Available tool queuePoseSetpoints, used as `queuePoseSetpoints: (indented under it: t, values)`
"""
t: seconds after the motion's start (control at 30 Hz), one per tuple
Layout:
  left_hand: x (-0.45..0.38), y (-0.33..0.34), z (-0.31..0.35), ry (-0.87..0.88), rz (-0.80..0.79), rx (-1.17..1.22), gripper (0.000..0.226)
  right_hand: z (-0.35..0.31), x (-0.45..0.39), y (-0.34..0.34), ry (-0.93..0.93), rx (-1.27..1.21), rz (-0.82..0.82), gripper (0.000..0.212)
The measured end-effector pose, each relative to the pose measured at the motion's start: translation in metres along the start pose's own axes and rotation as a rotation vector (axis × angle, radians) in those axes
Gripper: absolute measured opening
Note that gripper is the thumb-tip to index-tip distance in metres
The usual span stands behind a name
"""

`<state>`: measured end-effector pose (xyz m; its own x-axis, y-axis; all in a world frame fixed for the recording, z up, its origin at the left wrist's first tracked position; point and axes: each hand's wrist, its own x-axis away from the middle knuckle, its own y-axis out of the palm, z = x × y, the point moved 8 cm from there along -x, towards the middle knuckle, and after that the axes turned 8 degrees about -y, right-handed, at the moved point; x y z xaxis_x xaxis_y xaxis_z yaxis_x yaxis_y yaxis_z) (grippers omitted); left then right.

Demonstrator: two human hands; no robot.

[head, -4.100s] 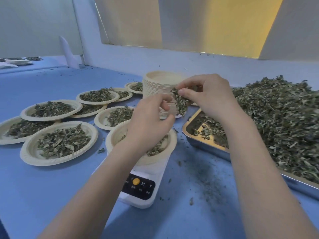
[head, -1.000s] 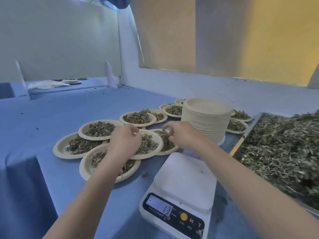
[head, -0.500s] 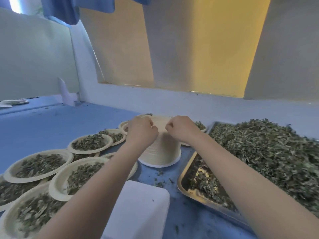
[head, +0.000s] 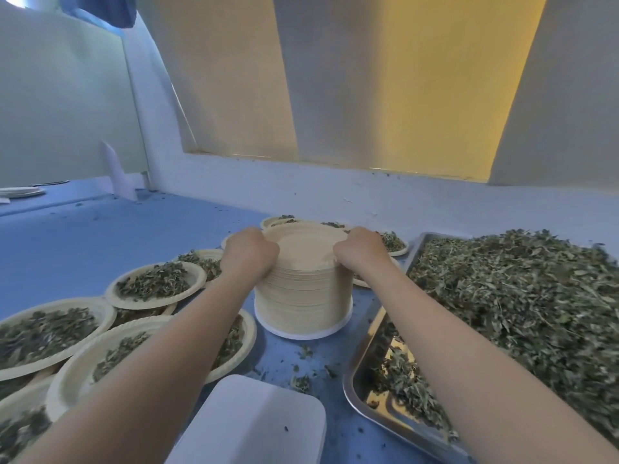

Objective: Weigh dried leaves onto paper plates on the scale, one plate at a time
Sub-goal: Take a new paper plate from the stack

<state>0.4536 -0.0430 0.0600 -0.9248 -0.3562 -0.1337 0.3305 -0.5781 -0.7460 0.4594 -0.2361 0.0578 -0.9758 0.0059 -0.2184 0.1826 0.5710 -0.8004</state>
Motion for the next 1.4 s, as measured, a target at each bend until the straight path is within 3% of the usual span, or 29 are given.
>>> queuePoseSetpoints:
  t: [0.1,0.2,0.37,0.6,0.73,0.87,1.1,1.4]
  values:
    - [-0.003,-0.001,0.006,0.05,0.018,-0.125,0.025,-0.006,-0.001,0.0,-0.033,0.055,-0.022,0.033]
    - [-0.002,-0.002,0.014,0.078,-0.013,-0.149,0.024,-0.014,-0.002,-0.006,-0.032,0.061,-0.008,0.032]
    - [0.007,-0.025,0.031,0.114,-0.006,-0.027,0.024,-0.023,0.001,-0.026,-0.013,0.032,0.028,0.031]
    - [0.057,-0.061,0.027,0.148,0.004,0.06,0.031,-0.042,0.053,-0.051,-0.138,-0.001,0.103,0.038]
    - [0.095,-0.072,-0.003,0.104,-0.01,0.05,0.025,-0.048,0.106,-0.045,-0.186,-0.029,0.054,0.036]
    - [0.132,-0.078,-0.057,0.062,-0.018,0.057,0.008,-0.047,0.158,-0.019,-0.228,-0.017,-0.032,0.018]
    - [0.177,-0.048,-0.137,-0.016,-0.116,0.12,0.013,-0.027,0.201,0.052,-0.174,0.187,-0.154,0.027]
    - [0.189,-0.034,-0.166,-0.074,-0.044,0.175,0.048,-0.014,0.211,0.08,-0.139,0.327,-0.135,0.042]
